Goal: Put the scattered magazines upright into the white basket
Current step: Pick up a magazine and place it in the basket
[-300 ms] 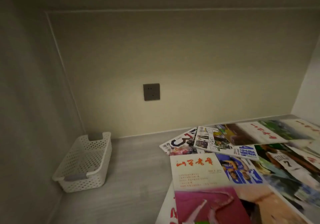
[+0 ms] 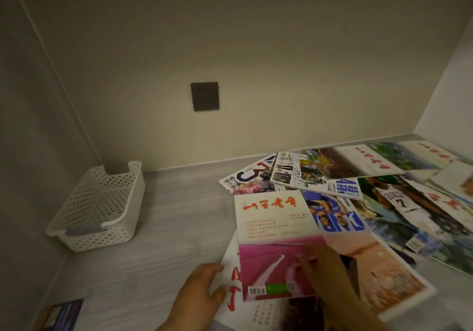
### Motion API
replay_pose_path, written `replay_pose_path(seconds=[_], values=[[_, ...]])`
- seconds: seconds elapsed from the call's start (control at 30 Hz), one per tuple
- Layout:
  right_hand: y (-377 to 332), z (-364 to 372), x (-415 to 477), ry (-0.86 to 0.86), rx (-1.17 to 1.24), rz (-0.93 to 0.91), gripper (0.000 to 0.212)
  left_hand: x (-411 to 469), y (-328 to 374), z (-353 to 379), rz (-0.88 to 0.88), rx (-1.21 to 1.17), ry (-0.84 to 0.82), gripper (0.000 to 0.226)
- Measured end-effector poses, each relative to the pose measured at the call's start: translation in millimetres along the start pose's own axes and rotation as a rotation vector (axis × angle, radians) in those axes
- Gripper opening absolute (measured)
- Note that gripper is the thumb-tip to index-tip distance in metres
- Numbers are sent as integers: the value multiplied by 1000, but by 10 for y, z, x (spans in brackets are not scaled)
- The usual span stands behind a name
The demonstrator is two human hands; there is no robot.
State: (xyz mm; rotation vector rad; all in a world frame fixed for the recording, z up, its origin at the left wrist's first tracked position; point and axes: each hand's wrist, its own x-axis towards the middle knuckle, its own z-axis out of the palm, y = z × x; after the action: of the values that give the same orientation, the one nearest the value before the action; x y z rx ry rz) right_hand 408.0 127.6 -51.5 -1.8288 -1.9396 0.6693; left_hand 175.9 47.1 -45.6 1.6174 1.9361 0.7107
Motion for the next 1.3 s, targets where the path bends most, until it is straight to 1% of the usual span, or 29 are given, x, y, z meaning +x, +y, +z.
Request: replay_pose_path(seconds=[0.03, 0.07, 0.1, 0.13, 0.17, 0.23, 0.33, 0.4, 0.47, 0.5, 0.57, 0.6, 0.63, 0.7, 0.73, 0.77, 0.87, 0.93, 1.03, 1.1, 1.17, 1.23, 1.3], values=[[70, 22, 76, -11, -84, 0, 35, 29, 43, 99, -29, -4, -26, 45], [158, 48, 140, -33, -152, 41, 44, 92, 60, 195, -50, -32, -39, 51], [247, 92, 215, -79, -229, 70, 52, 129, 107, 248, -98, -47, -56, 55], [272, 105, 232, -106, -278, 78, 57, 165, 149, 295, -129, -69, -31, 58], [313, 130, 248, -113, -315, 67, 61, 209, 175, 337, -174, -82, -37, 58], [392, 214, 263, -118, -329, 58, 64, 288, 233, 408, -209, -63, -44, 56], [388, 209, 271, -99, -340, 28, 63, 405, 384, 492, -129, 26, -38, 45], [397, 208, 284, -117, -333, 23, 61, 472, 475, 555, -139, 9, -45, 39], [400, 204, 290, -122, -318, 3, 59, 531, 510, 637, -220, -77, 8, 37], [407, 194, 289, -117, -311, -10, 57, 551, 528, 656, -292, -173, 57, 32], [403, 157, 290, -94, -270, -32, 55, 599, 576, 643, -425, -464, 194, 20], [404, 142, 296, -80, -230, -39, 54, 619, 616, 624, -467, -585, 230, 17], [403, 126, 299, -73, -179, -48, 53, 623, 659, 616, -475, -639, 216, 17], [395, 102, 316, -61, -67, -58, 51, 624, 723, 636, -417, -566, 92, 15], [386, 95, 329, -44, -5, -46, 51, 612, 740, 656, -370, -489, 60, 17], [371, 89, 345, -21, 74, -11, 52, 594, 744, 665, -325, -416, 68, 20], [222, 26, 430, 52, 414, 137, 56, 534, 686, 590, -203, -334, 152, 30], [93, -21, 559, 37, 576, 230, 60, 480, 663, 467, -107, -368, 213, 31], [-151, -44, 780, -103, 765, 289, 47, 408, 628, 165, 2, -411, 289, 32], [-401, -31, 880, -191, 912, 311, 36, 379, 522, -67, 34, -387, 329, 32], [-699, -5, 956, -194, 1015, 295, 30, 360, 388, -322, 51, -356, 387, 29], [-1083, 30, 993, -210, 1090, 212, 33, 363, 218, -591, 71, -321, 497, 30], [-1503, 91, 997, -274, 1130, 120, 37, 366, 65, -880, 85, -325, 614, 32]])
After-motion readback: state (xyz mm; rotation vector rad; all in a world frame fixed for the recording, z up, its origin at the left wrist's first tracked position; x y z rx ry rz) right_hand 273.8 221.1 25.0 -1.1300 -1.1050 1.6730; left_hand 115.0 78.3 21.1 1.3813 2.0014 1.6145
